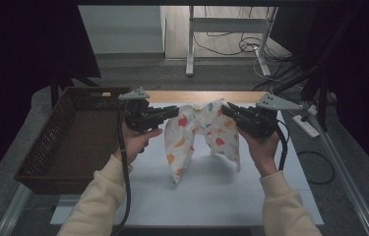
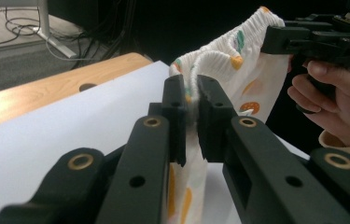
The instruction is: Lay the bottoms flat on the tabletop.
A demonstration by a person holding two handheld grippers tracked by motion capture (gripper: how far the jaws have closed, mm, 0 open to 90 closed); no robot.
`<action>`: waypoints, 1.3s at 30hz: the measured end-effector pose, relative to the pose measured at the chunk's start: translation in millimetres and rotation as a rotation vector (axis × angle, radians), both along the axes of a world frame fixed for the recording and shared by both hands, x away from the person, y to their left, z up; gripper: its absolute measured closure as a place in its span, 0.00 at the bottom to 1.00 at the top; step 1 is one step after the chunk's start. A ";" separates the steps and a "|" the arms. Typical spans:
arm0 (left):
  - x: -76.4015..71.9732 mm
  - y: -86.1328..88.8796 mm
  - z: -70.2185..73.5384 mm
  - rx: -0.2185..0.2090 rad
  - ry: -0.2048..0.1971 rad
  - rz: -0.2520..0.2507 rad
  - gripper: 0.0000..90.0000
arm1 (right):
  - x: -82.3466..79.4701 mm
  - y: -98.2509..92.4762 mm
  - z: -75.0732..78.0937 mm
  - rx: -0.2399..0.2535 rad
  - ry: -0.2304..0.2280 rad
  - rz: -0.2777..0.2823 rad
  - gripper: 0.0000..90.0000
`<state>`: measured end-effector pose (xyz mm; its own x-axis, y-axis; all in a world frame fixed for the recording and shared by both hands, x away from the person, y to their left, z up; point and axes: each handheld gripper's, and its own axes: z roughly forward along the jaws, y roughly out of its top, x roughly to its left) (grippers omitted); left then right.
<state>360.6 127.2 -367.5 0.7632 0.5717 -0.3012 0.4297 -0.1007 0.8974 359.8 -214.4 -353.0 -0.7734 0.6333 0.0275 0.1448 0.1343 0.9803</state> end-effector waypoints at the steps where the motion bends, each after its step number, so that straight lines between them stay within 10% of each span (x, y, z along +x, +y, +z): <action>1: 0.0 -0.6 2.9 0.001 -0.006 -0.001 0.92 | -0.2 -0.2 2.0 0.002 -0.004 -0.001 0.90; 39: -13.7 4.0 27.5 0.009 -0.064 -0.017 0.92 | -16.7 -5.7 23.3 0.013 -0.062 0.010 0.90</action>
<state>346.9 131.3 -340.0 0.7901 0.5613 -0.2463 0.3697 -0.1160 0.9219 343.1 -220.2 -329.7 -0.7801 0.6256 -0.0122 0.0829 0.1226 0.9890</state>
